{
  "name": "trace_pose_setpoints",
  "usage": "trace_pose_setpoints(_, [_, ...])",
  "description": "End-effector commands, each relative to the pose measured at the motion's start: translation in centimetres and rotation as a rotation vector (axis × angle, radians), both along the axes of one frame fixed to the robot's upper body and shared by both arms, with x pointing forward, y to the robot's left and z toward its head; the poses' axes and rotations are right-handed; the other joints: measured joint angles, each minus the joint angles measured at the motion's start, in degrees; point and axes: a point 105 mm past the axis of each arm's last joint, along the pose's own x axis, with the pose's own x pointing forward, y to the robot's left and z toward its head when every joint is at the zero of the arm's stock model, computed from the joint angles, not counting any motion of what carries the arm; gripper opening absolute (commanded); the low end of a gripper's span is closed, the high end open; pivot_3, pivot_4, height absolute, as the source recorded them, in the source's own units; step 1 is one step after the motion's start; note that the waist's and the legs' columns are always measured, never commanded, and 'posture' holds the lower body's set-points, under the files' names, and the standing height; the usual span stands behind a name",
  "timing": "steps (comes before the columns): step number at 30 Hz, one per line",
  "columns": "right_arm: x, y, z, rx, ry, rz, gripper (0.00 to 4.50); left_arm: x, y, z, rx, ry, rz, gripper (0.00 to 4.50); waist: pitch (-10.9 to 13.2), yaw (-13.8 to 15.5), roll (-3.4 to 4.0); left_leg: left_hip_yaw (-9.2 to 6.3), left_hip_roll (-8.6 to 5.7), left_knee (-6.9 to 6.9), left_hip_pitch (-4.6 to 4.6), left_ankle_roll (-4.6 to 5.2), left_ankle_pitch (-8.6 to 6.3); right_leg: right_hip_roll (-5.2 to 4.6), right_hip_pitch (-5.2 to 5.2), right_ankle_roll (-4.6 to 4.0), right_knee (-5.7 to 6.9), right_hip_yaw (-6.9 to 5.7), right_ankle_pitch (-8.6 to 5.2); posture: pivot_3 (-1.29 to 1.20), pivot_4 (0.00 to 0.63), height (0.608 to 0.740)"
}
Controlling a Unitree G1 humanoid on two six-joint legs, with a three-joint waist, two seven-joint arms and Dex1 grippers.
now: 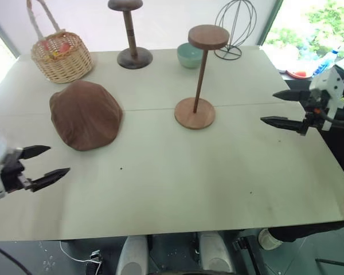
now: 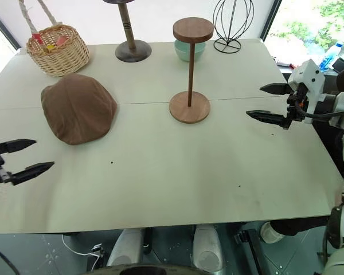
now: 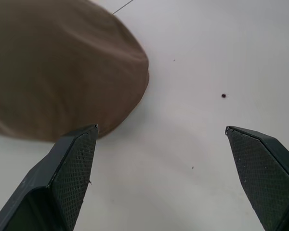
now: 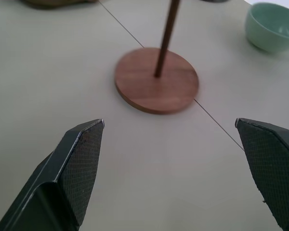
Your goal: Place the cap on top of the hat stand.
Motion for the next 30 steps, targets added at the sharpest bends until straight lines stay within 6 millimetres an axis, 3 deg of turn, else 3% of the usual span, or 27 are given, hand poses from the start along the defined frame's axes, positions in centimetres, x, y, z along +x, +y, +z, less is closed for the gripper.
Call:
trace_pose_setpoints(1, [-2.4, 2.3, 2.4, 0.0, -0.048, 0.08, 4.5, 1.0, -1.0, 0.5, 0.108, -0.059, -0.056, 4.43, 0.0, 0.03, 0.0, 0.0, 0.0, 0.01, 0.0, 0.0, 0.0, 0.0, 0.0, 0.0, 0.0, 0.0, 0.0, 0.0, 0.15, 0.728])
trace_pose_setpoints(7, [-5.4, 6.8, 1.6, 0.033, 0.018, 0.145, 4.5, 5.8, -1.0, 0.0, 0.391, -0.324, 0.024, 4.43, -0.02, 1.56, 0.03, 0.01, 0.01, 0.05, 0.0, 0.0, 0.0, 0.01, 0.01, -0.03, -0.01, 0.02, 0.02, 0.0, 0.15, 0.728])
trace_pose_setpoints(12, [-6.9, 8.8, 0.7, 0.046, 0.059, 0.147, 4.5, 7.0, -1.2, -1.3, 0.486, -0.378, 0.066, 4.43, -0.09, 1.68, -0.11, 0.03, 0.01, 0.07, -0.04, 0.0, 0.0, 0.01, 0.02, -0.05, -0.07, 0.03, 0.05, 0.0, 0.15, 0.728])
trace_pose_setpoints(20, [-6.8, 9.0, 0.8, 0.106, 0.062, 0.079, 4.5, 7.7, -4.1, -3.4, 0.599, -0.45, 0.001, 4.43, -0.11, 2.39, -0.16, 0.05, 0.03, 0.1, -0.03, 0.0, 0.0, 0.01, 0.04, -0.09, -0.08, 0.03, 0.08, 0.0, 0.15, 0.728])
trace_pose_setpoints(30, [-6.7, 9.5, 1.1, 0.154, 0.047, 0.053, 4.5, 11.0, -3.2, -5.5, 0.902, -0.541, 0.051, 4.43, -0.12, 3.01, -0.18, 0.05, 0.06, 0.12, -0.03, 0.01, 0.01, 0.05, 0.05, -0.1, -0.05, 0.03, 0.09, 0.0, 0.15, 0.728])
